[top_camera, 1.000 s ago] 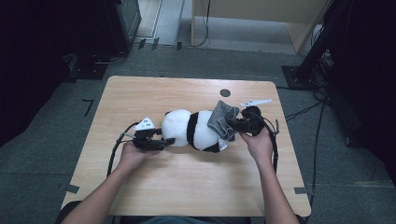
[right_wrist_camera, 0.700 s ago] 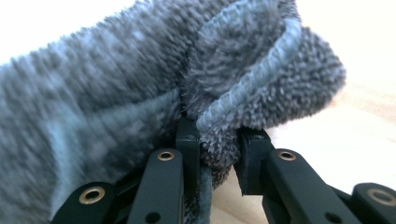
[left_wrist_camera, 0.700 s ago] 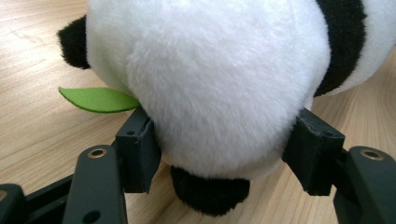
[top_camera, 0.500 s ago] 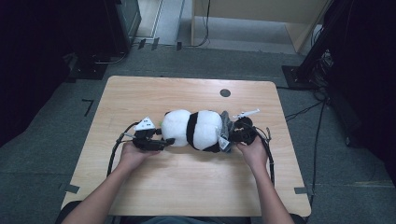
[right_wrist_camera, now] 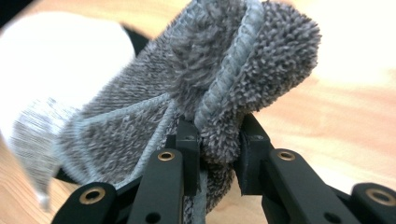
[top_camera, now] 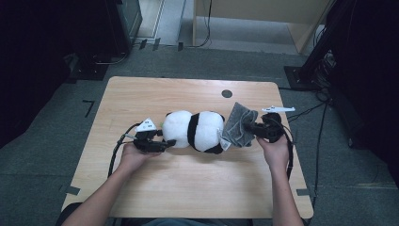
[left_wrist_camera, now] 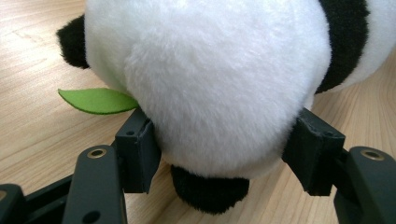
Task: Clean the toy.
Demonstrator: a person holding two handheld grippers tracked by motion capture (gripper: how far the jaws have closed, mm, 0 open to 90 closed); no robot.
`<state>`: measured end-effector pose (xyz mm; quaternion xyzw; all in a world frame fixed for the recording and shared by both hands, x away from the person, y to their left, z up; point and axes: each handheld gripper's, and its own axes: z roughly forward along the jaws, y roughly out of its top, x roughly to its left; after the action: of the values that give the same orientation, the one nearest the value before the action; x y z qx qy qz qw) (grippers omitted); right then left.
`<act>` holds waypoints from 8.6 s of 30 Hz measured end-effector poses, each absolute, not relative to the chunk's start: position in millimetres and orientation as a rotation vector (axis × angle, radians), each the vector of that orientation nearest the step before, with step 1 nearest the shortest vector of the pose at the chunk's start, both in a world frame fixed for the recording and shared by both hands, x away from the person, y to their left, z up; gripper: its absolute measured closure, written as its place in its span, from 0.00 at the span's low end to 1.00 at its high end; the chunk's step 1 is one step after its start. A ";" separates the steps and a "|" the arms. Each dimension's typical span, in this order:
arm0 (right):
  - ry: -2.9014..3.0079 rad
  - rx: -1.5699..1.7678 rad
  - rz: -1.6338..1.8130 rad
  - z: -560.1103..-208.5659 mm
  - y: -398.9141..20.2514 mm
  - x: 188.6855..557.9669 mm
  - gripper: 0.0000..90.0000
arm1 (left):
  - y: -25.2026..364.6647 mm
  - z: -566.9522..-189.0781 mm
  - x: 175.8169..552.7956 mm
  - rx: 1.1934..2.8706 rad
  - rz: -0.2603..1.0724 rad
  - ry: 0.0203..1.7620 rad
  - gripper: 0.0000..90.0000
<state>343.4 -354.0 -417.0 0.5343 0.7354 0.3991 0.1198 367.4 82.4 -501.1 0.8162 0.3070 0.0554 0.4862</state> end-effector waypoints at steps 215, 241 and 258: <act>2.539 0.998 1.223 -437.9 -154.4 321.9 0.86 | 81.5 -491.0 368.3 2.020 0.093 0.838 0.47; 2.458 1.056 1.090 -435.7 -206.7 304.2 0.86 | 80.6 -491.4 369.6 2.009 0.083 0.846 0.46; 2.360 1.192 1.106 -421.1 -261.6 296.4 0.86 | 79.2 -492.0 370.8 2.007 0.105 0.846 0.41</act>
<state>296.4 -261.6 -421.1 0.4120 0.8157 0.3822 0.1372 370.8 79.2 -492.0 0.8160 0.3443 0.0426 0.4623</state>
